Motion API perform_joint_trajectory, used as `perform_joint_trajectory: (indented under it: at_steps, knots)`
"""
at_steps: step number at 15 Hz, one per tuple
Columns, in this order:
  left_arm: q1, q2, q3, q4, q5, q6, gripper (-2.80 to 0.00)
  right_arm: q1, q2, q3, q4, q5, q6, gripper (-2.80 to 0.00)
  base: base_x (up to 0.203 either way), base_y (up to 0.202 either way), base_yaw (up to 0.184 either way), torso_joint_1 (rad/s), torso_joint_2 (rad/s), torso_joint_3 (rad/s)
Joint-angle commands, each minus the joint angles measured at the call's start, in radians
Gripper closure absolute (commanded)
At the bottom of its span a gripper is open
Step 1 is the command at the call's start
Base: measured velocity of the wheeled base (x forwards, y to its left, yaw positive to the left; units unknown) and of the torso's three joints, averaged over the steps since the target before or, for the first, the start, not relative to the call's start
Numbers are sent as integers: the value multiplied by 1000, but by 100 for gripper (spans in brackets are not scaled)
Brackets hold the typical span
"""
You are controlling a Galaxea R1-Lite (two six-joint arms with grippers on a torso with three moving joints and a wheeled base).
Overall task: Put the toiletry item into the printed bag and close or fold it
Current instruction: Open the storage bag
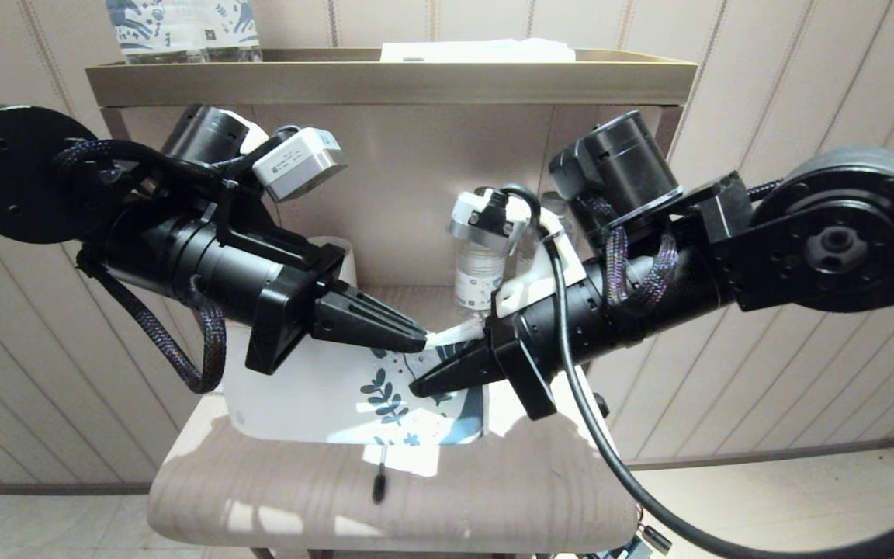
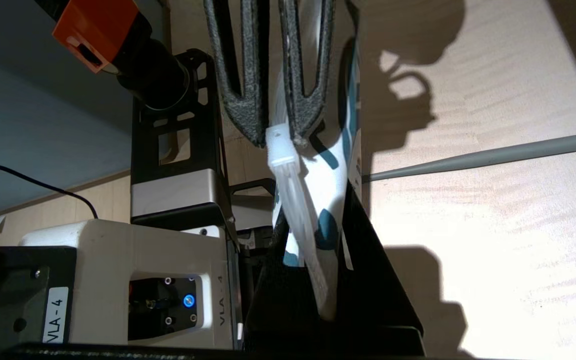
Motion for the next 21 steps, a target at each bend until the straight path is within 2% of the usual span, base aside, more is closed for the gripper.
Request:
perform_joint_trajectory:
  at_steps: [1,6,9,14,18,21]
  knots:
    - [11,-2,4,4,0,5,0,-20,-21,24,2,7,-3,0,0,0,0,0,0,0]
    - [45,-14,-19,5,29,3,0,-69,-74,114,-23,59,-14,0,0,0,0,0,0,0]
    - [66,-30,-2,6,40,6,0,-78,-110,161,-45,60,-14,0,0,0,0,0,0,0]
    - [151,-83,95,4,37,14,0,-135,-167,219,-49,79,-15,0,0,0,0,0,0,0]
    - [203,-141,194,-5,39,26,0,-144,-200,247,-51,90,-15,0,0,0,0,0,0,0]
    - [216,-162,244,-7,39,38,0,-144,-214,261,-52,91,-15,0,0,0,0,0,0,0]
